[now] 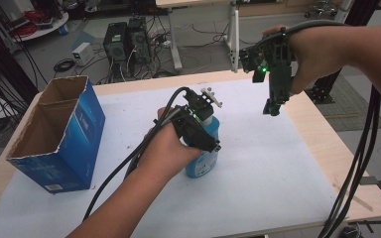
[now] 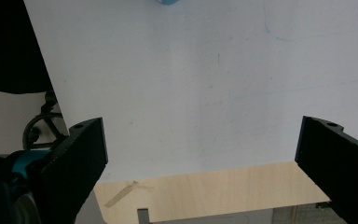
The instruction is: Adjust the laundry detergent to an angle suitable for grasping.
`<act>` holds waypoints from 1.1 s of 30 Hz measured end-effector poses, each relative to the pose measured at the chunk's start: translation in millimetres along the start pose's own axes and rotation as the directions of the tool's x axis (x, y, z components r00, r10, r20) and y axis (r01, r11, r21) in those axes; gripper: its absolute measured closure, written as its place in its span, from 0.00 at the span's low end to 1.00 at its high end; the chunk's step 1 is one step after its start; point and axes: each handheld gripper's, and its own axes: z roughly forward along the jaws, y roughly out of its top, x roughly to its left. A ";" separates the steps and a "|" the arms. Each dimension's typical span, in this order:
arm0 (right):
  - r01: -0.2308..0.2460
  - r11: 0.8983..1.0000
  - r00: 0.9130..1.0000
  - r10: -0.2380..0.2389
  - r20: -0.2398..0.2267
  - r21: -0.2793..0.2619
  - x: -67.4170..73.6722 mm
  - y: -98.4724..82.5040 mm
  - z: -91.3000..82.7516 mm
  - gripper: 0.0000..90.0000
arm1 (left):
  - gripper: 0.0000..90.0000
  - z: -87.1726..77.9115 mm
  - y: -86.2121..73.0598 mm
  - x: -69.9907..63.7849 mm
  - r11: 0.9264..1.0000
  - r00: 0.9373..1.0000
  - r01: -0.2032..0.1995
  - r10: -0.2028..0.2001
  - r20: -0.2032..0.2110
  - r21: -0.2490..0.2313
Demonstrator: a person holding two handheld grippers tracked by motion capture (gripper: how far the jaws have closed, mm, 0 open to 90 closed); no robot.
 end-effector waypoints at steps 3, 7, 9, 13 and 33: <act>0.002 1.000 1.000 -0.002 0.000 0.001 0.0 0.1 0.1 0.02 | 0.45 0.0 -1.0 0.5 1.000 1.000 0.007 -0.007 0.002 -0.004; 0.000 1.000 1.000 0.000 0.000 0.002 0.3 0.6 0.8 0.02 | 0.47 0.0 -1.1 2.9 0.999 0.999 0.033 -0.033 0.034 0.001; -0.001 1.000 1.000 0.001 0.000 0.002 0.6 1.3 0.6 0.02 | 0.48 0.1 -1.0 4.3 0.999 0.998 0.042 -0.042 0.042 0.004; -0.003 1.000 1.000 0.003 -0.001 0.002 1.8 2.4 0.9 0.02 | 0.49 -0.1 -0.5 3.9 0.999 0.998 0.042 -0.042 0.038 0.009; 0.005 1.000 1.000 -0.005 0.002 0.001 4.0 3.4 0.7 0.02 | 0.49 -24.4 3.7 3.3 0.999 0.996 -0.033 0.031 0.088 0.017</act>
